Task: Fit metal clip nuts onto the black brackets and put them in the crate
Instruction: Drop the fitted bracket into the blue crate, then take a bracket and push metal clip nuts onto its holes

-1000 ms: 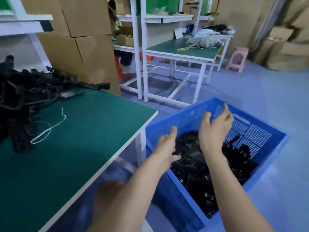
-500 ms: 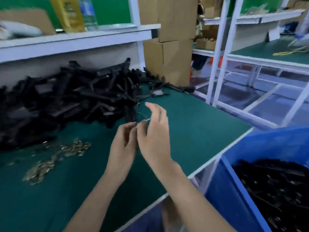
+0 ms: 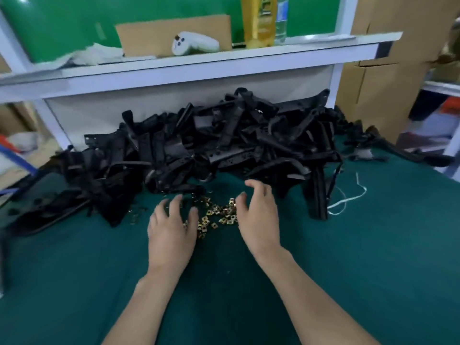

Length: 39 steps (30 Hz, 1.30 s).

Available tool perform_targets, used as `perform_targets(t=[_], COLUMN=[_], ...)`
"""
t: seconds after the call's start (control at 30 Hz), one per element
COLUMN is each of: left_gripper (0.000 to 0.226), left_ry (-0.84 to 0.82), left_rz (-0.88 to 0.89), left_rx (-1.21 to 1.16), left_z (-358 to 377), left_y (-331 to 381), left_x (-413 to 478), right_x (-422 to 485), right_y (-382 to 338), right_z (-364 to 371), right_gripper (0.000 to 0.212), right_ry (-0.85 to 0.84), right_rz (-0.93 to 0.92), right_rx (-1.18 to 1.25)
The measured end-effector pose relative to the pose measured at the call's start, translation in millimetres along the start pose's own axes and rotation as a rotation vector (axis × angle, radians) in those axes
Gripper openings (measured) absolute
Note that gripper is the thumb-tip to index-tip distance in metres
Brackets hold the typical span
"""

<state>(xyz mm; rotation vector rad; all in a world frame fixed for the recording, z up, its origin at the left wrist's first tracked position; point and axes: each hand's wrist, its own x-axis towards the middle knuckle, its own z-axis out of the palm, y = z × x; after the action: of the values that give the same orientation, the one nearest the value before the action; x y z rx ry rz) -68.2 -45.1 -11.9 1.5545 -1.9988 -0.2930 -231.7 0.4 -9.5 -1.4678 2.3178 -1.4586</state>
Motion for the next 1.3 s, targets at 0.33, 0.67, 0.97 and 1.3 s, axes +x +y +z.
perform_targets(t=[0.33,0.67,0.97,1.3], left_gripper=[0.041,0.033,0.009,0.015], left_ry=[-0.106,0.264,0.061,-0.058], left_rz=[-0.066,0.058,0.886,0.544], left_rx=[0.007,-0.634,0.225,-0.528], left_z=[-6.0,-66.8,-21.7,-31.0], left_y=[4.3,27.5,78.6,68.9], left_x=[74.1,17.1,-59.3,-69.2], right_x=[12.9,12.4,3.5,4.4], right_y=[21.5,13.9,-3.7,12.8], right_z=[-5.5,-17.1,-52.2,-57.4], right_gripper=[0.02,0.021,0.056,0.016], right_ry=[-0.082,-0.081,-0.823,-0.557], right_rz=[0.231,0.262,0.499,0.525], right_rx=[0.451,0.674,1.104,1.318])
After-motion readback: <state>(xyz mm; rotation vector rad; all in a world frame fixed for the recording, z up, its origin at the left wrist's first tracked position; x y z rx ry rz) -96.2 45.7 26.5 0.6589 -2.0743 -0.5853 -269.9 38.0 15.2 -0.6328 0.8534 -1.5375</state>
